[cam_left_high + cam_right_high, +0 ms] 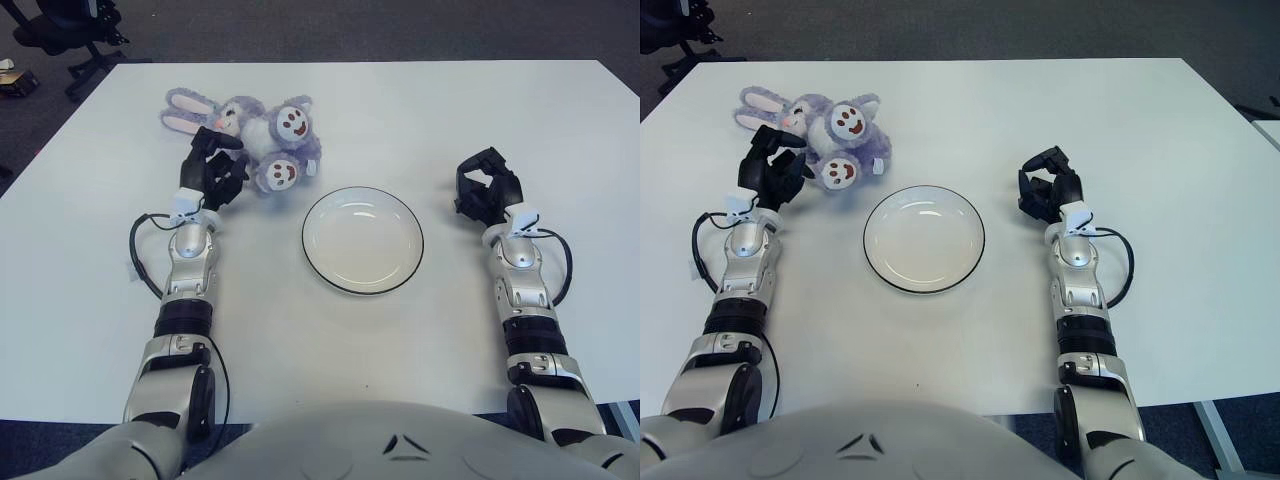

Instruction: Put the doll into the plate.

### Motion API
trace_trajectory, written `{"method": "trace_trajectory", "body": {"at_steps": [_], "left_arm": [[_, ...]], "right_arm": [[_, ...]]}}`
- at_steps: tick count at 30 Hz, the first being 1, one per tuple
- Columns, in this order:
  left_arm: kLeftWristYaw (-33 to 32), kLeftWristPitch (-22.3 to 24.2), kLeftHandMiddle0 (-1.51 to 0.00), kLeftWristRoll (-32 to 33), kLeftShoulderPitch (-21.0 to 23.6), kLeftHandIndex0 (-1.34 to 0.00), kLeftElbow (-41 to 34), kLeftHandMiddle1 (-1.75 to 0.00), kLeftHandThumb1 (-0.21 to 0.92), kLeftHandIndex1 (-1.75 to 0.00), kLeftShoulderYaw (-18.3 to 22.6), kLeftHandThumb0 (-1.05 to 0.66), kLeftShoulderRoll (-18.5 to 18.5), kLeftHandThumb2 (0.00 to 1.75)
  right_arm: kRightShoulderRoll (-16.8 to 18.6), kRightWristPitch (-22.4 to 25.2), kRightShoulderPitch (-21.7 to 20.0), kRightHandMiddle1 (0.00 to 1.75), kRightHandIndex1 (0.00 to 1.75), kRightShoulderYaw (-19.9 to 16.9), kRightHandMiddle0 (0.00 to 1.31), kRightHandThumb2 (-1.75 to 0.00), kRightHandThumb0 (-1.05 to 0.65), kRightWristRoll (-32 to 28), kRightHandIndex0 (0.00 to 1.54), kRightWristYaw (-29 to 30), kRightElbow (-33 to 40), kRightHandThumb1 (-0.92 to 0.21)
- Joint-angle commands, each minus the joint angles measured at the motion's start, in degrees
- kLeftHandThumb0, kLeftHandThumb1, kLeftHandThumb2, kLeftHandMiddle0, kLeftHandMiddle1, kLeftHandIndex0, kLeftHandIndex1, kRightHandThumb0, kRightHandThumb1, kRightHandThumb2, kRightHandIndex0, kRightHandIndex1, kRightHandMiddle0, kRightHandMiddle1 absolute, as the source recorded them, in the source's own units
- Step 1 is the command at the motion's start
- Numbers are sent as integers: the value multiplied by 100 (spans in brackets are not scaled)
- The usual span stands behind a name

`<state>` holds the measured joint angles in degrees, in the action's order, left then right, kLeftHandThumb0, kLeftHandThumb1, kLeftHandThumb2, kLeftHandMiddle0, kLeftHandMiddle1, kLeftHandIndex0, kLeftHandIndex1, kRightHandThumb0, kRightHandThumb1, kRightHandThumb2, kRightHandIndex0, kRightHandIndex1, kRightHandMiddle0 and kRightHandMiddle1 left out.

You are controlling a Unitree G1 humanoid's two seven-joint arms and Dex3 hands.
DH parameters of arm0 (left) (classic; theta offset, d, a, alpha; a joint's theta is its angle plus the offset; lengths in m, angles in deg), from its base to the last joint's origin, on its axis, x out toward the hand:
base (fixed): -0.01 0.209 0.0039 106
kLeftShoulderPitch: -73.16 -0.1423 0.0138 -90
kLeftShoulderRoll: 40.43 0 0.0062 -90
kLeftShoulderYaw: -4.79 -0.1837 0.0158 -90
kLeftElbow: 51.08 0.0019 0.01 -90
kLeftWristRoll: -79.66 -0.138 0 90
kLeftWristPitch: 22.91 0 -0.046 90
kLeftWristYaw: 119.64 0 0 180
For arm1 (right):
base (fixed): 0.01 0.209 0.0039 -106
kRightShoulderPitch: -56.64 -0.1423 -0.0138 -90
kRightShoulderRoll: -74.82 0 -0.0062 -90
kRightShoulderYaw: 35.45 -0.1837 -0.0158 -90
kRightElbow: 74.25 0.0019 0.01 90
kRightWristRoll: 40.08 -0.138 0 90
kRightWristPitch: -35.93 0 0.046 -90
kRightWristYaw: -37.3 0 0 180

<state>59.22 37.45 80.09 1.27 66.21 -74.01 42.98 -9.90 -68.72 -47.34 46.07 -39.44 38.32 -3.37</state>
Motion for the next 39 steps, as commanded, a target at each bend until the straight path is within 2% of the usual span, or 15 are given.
{"method": "trace_trajectory", "body": {"at_steps": [1, 2, 6, 8, 17, 21, 23, 25, 31, 32, 33, 34, 36, 39], "left_arm": [[-75, -99, -73, -87, -248, -38, 273, -168, 92, -156, -39, -35, -28, 35], [-77, -104, -73, -87, -247, -38, 277, -168, 92, -156, -40, -35, -26, 35], [594, 362, -74, 688, -335, -39, -1025, -162, 92, -155, 49, -35, 197, 34], [784, 509, -75, 833, -348, -40, -1427, -156, 92, -155, 63, -35, 336, 33], [909, 820, -76, 938, -438, -40, -1792, -150, 92, -154, 90, -35, 381, 33], [374, -377, -77, -96, -18, -42, -1494, -142, 92, -152, 267, -35, 740, 31], [272, -692, -77, -345, 61, -44, -1391, -137, 92, -150, 267, -35, 815, 30], [236, -890, -78, -425, 118, -46, -1297, -130, 92, -147, 259, -36, 856, 28], [139, -1133, -79, -486, 183, -48, -1093, -124, 92, -146, 228, -36, 900, 26], [95, -1337, -79, -645, 204, -48, -1072, -124, 92, -146, 231, -36, 988, 26], [-48, -1560, -76, -946, 225, -48, -1040, -102, 92, -145, 253, -36, 1082, 26], [-159, -1722, -75, -1169, 243, -48, -1009, -89, 92, -145, 268, -36, 1149, 26], [-398, -1903, -78, -1538, 271, -46, -943, -52, 92, -146, 296, -35, 1220, 27], [-766, -2043, -79, -2007, 303, -44, -863, -27, 92, -147, 328, -35, 1282, 29]], "right_arm": [[42, 25, 94, 172, 175, 12, 37, -81, -38, 2, 103, 19, -59, -68], [42, 25, 94, 172, 175, 12, 37, -81, -38, 2, 103, 19, -59, -68], [41, 12, 88, 172, 175, 4, 37, -81, -38, -3, 103, 23, -87, -68], [40, 3, 85, 171, 175, 2, 37, -81, -38, -5, 103, 24, -103, -69], [38, -13, 79, 171, 175, 3, 37, -80, -38, -7, 103, 28, -123, -69], [39, -55, 109, 170, 175, 9, 38, -79, -38, 14, 103, 40, -131, -69], [35, -62, 118, 170, 175, 8, 38, -79, -38, 14, 103, 38, -131, -69], [32, -65, 121, 170, 175, 7, 38, -79, -38, 14, 103, 36, -132, -69], [32, -68, 122, 170, 175, 6, 38, -78, -38, 15, 104, 34, -133, -70], [28, -74, 132, 170, 175, 5, 38, -78, -38, 17, 104, 32, -136, -70], [24, -80, 142, 170, 175, 5, 38, -78, -38, 19, 104, 31, -137, -70], [22, -85, 148, 170, 175, 5, 38, -78, -38, 21, 104, 31, -139, -70], [20, -87, 153, 170, 175, 7, 38, -78, -38, 24, 104, 33, -139, -70], [21, -92, 158, 170, 175, 10, 37, -78, -38, 28, 104, 36, -139, -70]]}}
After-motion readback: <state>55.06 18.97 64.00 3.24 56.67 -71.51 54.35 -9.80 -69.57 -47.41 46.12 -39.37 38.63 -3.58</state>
